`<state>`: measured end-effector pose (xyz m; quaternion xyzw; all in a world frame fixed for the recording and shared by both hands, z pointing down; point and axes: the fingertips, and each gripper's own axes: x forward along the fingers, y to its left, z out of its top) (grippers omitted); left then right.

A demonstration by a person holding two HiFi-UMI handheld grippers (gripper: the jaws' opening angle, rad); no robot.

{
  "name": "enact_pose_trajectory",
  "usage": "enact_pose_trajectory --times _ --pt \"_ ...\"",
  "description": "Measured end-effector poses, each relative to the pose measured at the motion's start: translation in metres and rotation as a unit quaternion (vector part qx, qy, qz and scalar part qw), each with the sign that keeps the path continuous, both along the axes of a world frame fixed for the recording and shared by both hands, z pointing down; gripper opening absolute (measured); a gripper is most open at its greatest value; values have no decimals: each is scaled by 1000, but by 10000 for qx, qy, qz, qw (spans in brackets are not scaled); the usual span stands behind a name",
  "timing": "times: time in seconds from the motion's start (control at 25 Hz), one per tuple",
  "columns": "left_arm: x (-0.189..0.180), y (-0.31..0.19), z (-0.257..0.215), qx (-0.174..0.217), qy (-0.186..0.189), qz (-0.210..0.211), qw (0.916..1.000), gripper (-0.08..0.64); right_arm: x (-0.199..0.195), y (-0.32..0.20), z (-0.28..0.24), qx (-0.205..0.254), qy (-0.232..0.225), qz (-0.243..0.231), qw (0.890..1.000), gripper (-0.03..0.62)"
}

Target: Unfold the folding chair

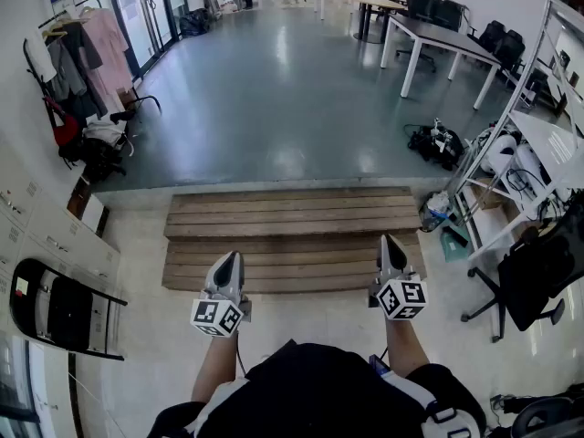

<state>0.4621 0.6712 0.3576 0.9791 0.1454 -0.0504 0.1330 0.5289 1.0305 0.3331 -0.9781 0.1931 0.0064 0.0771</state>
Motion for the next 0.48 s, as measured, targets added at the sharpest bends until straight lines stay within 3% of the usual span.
enact_pose_trajectory --times 0.48 --pt "8 -7 -16 -40 167 56 9998 0 8 -12 -12 -77 136 -94 9998 5"
